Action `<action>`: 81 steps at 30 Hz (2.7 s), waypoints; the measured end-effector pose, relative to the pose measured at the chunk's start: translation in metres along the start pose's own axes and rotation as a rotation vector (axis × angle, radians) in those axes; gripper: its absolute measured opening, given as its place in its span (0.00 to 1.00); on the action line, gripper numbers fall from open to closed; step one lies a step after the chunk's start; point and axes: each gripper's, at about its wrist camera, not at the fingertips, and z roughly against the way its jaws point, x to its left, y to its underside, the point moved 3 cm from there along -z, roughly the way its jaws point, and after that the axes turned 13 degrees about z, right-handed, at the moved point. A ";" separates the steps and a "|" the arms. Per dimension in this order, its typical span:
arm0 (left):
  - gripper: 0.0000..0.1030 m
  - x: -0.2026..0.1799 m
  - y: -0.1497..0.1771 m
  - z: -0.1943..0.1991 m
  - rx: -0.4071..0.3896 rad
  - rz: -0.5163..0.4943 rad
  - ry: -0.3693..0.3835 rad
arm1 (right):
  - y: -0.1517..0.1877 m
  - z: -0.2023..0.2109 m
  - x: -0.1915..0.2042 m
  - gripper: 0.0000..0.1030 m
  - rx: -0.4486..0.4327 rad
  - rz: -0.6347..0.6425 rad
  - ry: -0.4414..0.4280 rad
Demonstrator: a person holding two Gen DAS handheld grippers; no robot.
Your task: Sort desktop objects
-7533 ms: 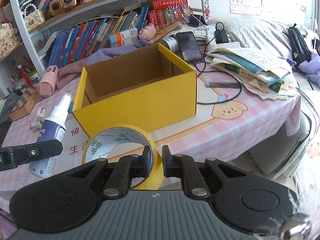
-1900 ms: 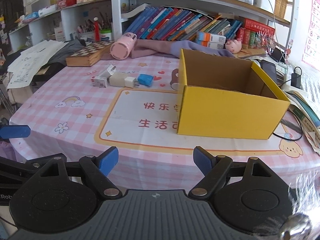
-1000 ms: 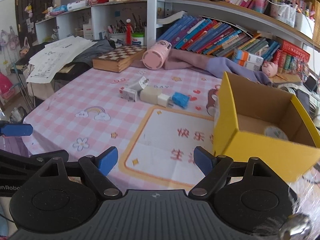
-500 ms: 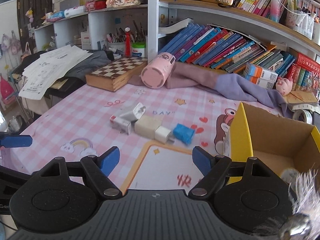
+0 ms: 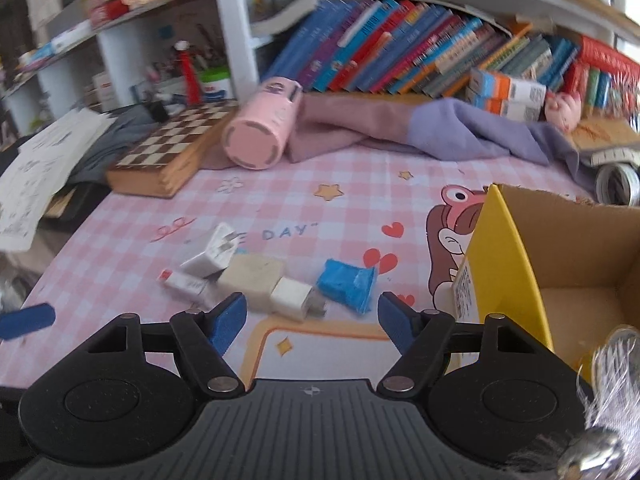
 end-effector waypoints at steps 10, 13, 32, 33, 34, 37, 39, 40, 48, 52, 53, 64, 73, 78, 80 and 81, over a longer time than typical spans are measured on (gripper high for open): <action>0.86 -0.005 -0.012 -0.054 0.030 -0.008 0.005 | -0.010 -0.049 -0.023 0.70 0.080 -0.087 0.074; 0.86 -0.006 -0.015 -0.070 0.039 -0.012 0.001 | -0.013 -0.061 -0.026 0.70 0.093 -0.103 0.087; 0.73 -0.006 -0.014 -0.114 0.100 0.022 0.025 | -0.007 -0.108 -0.034 0.54 0.200 -0.137 0.112; 0.70 -0.006 -0.014 -0.114 0.103 0.030 0.032 | -0.008 -0.108 -0.034 0.46 0.195 -0.133 0.108; 0.68 -0.006 -0.014 -0.115 0.105 0.037 0.041 | -0.008 -0.107 -0.033 0.41 0.190 -0.130 0.104; 0.53 -0.008 -0.015 -0.114 0.110 0.049 0.065 | -0.009 -0.106 -0.034 0.40 0.186 -0.135 0.094; 0.52 -0.009 -0.016 -0.111 0.114 0.045 0.068 | -0.009 -0.103 -0.035 0.40 0.177 -0.143 0.088; 0.52 -0.010 -0.016 -0.109 0.112 0.045 0.068 | -0.010 -0.101 -0.034 0.40 0.169 -0.141 0.085; 0.52 -0.009 -0.020 -0.081 0.062 0.068 0.089 | -0.018 -0.075 -0.029 0.40 0.091 -0.113 0.075; 0.52 -0.009 -0.019 -0.062 0.035 0.074 0.100 | -0.018 -0.060 -0.024 0.39 0.060 -0.106 0.066; 0.52 -0.010 -0.019 -0.057 0.029 0.075 0.103 | -0.018 -0.054 -0.023 0.39 0.049 -0.102 0.063; 0.52 -0.013 -0.012 0.003 -0.053 0.073 0.150 | -0.006 0.005 -0.014 0.39 -0.037 -0.078 0.026; 0.52 -0.007 0.004 0.051 -0.086 0.085 0.171 | 0.017 0.052 -0.005 0.39 -0.059 -0.013 -0.011; 0.52 -0.003 0.016 0.083 -0.091 0.103 0.202 | 0.031 0.087 0.007 0.39 -0.093 0.083 -0.039; 0.52 -0.003 0.021 0.097 -0.099 0.098 0.212 | 0.037 0.100 0.012 0.39 -0.107 0.104 -0.047; 0.52 -0.003 0.024 0.103 -0.104 0.096 0.216 | 0.040 0.108 0.014 0.39 -0.115 0.111 -0.049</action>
